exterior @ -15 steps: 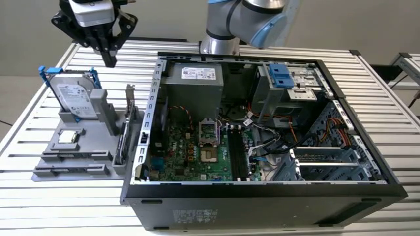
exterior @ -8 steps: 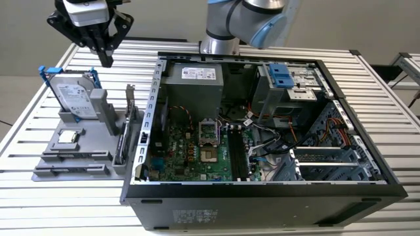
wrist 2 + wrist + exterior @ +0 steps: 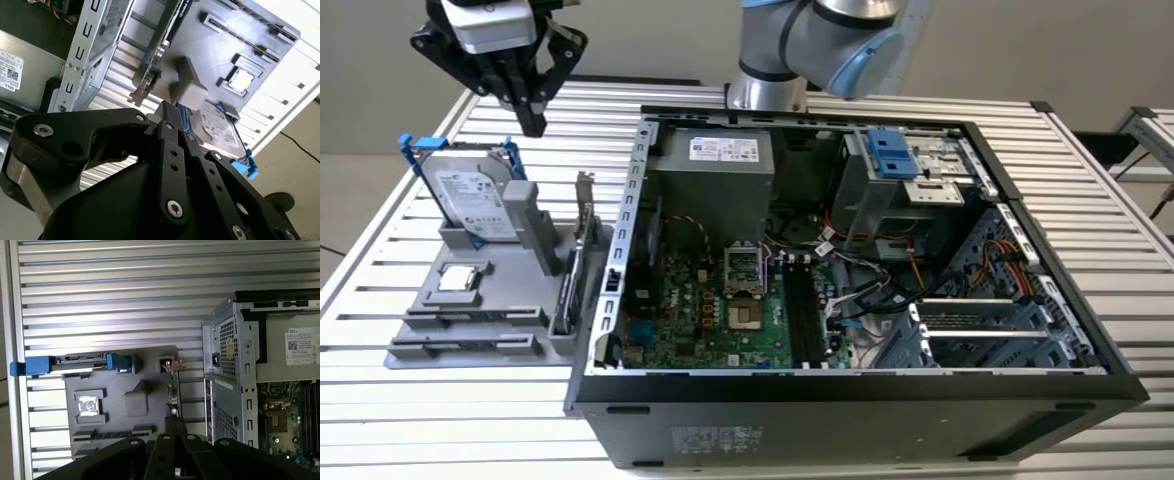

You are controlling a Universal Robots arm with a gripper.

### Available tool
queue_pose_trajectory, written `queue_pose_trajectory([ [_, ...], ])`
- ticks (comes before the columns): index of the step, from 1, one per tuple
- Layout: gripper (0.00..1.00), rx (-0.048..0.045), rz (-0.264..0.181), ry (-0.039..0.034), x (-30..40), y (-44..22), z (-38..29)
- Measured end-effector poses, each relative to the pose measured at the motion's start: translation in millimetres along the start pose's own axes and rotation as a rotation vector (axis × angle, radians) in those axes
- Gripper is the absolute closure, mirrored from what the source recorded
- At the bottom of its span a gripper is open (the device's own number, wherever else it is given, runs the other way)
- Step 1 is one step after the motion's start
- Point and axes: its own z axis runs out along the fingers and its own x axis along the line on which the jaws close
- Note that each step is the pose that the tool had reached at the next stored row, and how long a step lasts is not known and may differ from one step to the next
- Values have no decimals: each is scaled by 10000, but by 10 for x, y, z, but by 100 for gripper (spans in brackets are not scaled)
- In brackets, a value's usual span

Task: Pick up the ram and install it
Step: 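Reach for the ram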

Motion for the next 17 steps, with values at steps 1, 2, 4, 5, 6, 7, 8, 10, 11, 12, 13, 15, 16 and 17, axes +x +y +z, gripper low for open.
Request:
queue_pose_trajectory([
  [1,100,0,0,0,9,-1,0],
  [2,100,0,0,0,22,-2,0],
  [4,100,0,-3,0,57,-5,-1],
  [5,100,0,-6,0,75,-6,-2],
  [6,100,-1,-10,0,93,-7,-2],
  [7,100,0,-18,1,111,-9,-2],
  [8,100,-1,-27,1,127,-10,-3],
  [10,100,-1,-52,2,163,-12,-3],
  [11,100,-1,-63,3,179,-13,-3],
  [12,100,-2,-74,3,194,-14,-4],
  [13,100,-2,-83,4,209,-16,-4],
  [15,100,-2,-101,5,240,-18,-5],
  [16,100,-3,-110,5,257,-19,-5],
  [17,100,-2,-119,6,272,-20,-6],
])
